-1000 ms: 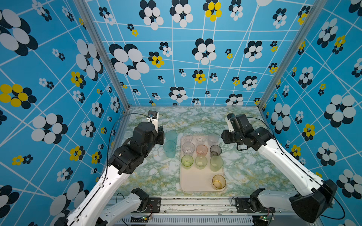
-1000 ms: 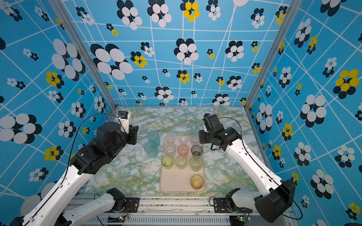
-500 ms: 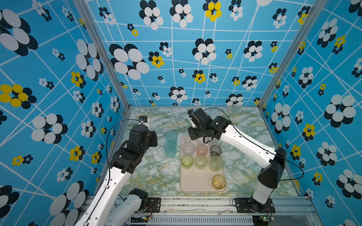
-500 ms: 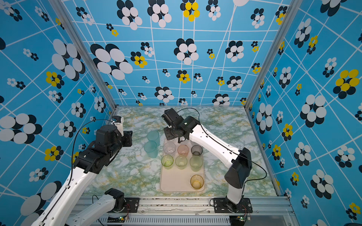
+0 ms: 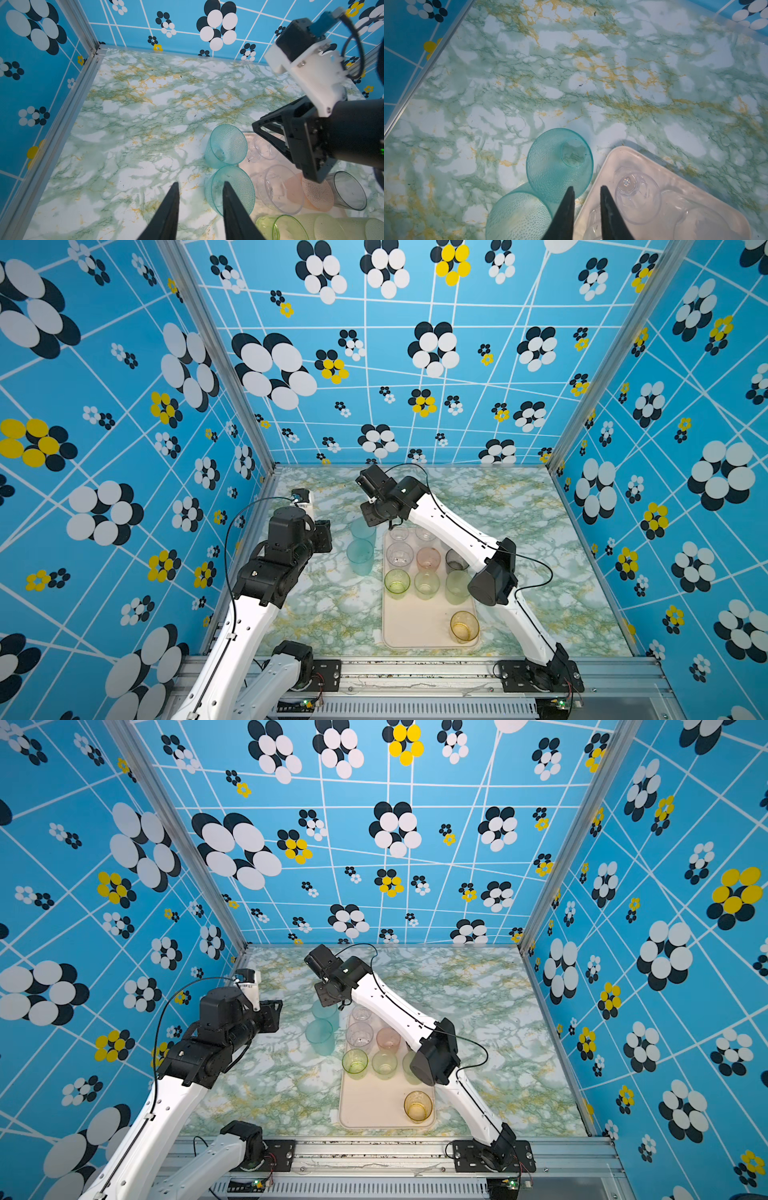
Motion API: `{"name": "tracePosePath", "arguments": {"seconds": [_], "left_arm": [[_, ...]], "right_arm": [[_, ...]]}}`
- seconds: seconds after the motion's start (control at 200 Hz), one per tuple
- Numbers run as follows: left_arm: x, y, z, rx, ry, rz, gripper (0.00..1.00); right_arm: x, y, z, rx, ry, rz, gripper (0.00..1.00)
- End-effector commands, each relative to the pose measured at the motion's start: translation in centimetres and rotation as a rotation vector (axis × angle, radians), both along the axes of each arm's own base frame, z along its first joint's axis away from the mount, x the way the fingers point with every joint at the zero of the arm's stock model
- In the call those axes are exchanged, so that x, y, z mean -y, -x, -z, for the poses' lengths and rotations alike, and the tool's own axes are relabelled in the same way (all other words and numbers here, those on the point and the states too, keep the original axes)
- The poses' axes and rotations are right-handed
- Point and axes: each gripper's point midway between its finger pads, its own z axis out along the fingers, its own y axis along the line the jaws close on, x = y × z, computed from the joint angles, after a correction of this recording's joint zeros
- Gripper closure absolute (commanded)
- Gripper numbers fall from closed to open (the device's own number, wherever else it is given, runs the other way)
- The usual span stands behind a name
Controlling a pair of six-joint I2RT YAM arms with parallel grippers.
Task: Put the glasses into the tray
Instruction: 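Reach the right gripper across to the teal tumbler beside the tray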
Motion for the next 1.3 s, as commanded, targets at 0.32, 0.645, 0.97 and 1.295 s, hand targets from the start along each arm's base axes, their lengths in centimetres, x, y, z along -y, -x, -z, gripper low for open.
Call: {"name": "tracePosePath", "arguments": {"seconds": [0.32,0.645,0.97,1.295], "left_arm": [[-0.3,1.0,-0.4,0.033,0.003,0.017,0.61],[-0.4,1.4,-0.5,0.043,0.001,0.021,0.60],[-0.5,1.5,-0.4,0.048,0.000,0.021,0.59],[-0.5,1.5,-0.3,0.047,-0.005,0.021,0.58]], "right_arm": [[0.5,-0.2,2.9,-0.032,0.076,0.015,0.80],[0.4,-0.3,3.8,-0.048,0.082,0.015,0.81],[-0.1,-0.5,4.3,-0.057,0.061,0.018,0.81],[-0.3,-0.9,4.8,-0.064,0.050,0.020,0.80]]}}
